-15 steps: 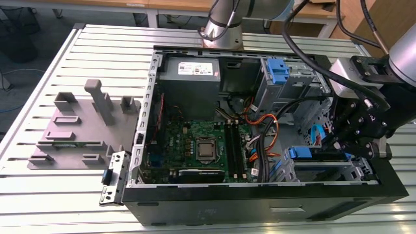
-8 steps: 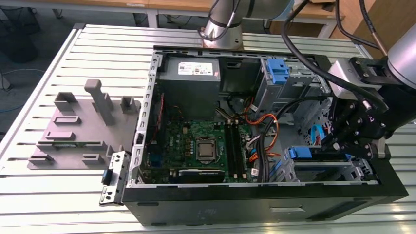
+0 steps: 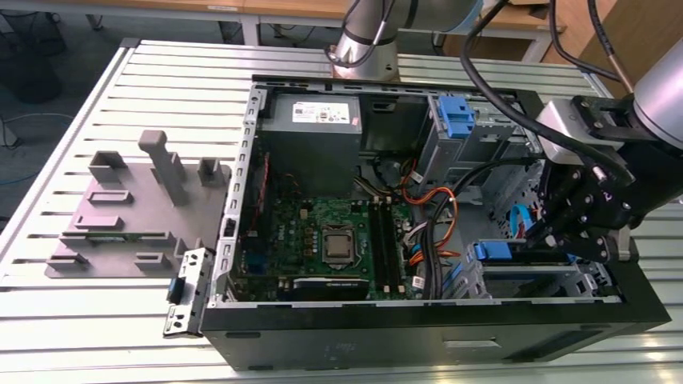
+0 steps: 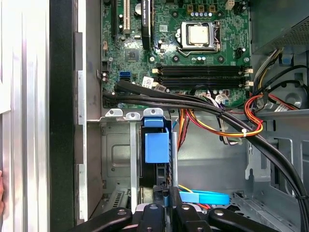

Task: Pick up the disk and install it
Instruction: 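Insert the first disk wire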

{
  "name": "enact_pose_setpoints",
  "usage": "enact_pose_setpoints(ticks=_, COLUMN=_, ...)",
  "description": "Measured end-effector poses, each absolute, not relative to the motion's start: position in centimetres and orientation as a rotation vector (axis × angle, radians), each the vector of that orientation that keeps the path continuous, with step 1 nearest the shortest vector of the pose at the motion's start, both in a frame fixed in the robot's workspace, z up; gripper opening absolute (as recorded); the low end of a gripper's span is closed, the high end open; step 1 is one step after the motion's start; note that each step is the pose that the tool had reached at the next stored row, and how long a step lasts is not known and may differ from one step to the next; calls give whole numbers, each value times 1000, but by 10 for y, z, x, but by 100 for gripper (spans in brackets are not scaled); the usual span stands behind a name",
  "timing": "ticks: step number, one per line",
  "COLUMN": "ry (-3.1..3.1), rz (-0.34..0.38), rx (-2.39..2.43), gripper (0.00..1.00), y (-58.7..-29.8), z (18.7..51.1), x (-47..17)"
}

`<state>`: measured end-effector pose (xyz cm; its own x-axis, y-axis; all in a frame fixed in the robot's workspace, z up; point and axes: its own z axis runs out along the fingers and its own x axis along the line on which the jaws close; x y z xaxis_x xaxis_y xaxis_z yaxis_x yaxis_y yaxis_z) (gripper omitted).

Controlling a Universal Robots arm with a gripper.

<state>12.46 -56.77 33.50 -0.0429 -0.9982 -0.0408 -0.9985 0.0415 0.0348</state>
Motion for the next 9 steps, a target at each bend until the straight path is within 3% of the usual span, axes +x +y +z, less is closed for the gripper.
enact_pose_setpoints(ticks=9, ry=2263, rz=85, rx=-2169, gripper=16, y=-568, z=336, x=125)
